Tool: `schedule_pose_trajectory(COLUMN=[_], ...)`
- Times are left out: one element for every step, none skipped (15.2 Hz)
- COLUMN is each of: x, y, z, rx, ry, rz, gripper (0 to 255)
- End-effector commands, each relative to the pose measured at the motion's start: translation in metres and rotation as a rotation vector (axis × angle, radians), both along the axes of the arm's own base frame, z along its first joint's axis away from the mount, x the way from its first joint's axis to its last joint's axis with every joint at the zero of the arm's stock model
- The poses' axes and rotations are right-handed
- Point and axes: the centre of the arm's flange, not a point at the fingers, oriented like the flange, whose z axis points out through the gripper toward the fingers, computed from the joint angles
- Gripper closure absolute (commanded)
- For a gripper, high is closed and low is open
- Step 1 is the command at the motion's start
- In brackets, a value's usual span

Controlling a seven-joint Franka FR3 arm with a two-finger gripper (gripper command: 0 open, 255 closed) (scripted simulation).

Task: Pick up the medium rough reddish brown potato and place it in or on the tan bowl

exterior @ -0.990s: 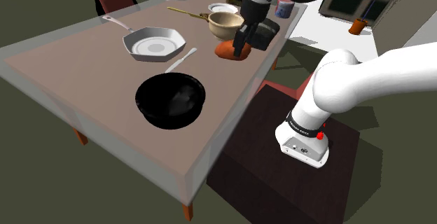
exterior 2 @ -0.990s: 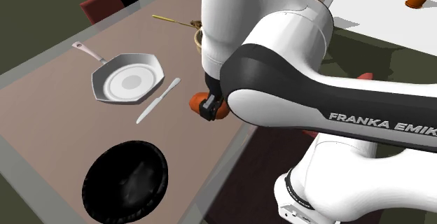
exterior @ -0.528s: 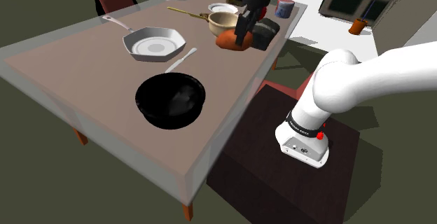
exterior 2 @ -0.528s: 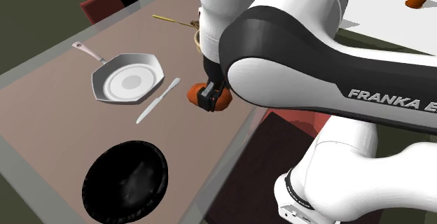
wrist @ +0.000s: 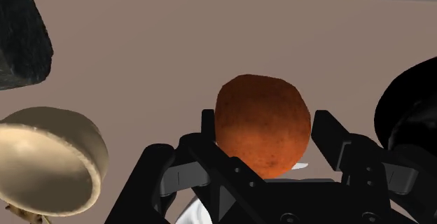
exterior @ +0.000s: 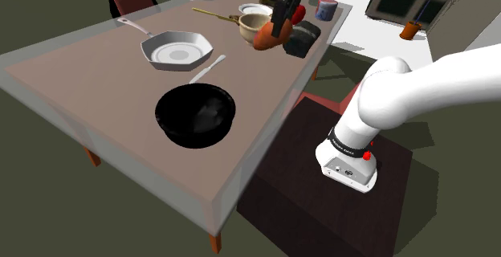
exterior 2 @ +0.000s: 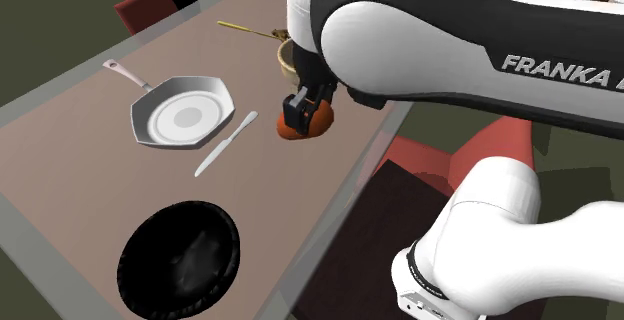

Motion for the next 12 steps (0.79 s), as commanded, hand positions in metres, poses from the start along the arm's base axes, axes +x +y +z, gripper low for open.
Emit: schedule_pose_trajectory(x=[0.017, 0.025, 0.033, 0.041, 0.049, 0.057, 0.066, 0.074, 0.082, 0.090, 0.098, 0.106], y=[-0.021, -0.031, -0.041, -0.052, -0.062, -0.073, -0.083, -0.094, -0.104, -0.115, -0.125, -0.135], z=[-0.001, 0.000, 0.001, 0.001, 0.002, 0.003, 0.003, 0.004, 0.004, 0.005, 0.006, 0.006], rx=[-0.001, -0.001, -0.001, -0.001, -0.001, -0.001, -0.001, -0.001, -0.001, -0.001, -0.001, -0.001], ry=[0.000, 0.000, 0.000, 0.000, 0.000, 0.000, 0.000, 0.000, 0.000, 0.000, 0.000, 0.000], rz=[0.001, 0.001, 0.001, 0.001, 0.001, 0.001, 0.001, 0.001, 0.001, 0.001, 0.001, 0.001], gripper=[255, 255, 255, 255, 255, 255, 255, 255, 255, 255, 255, 255])
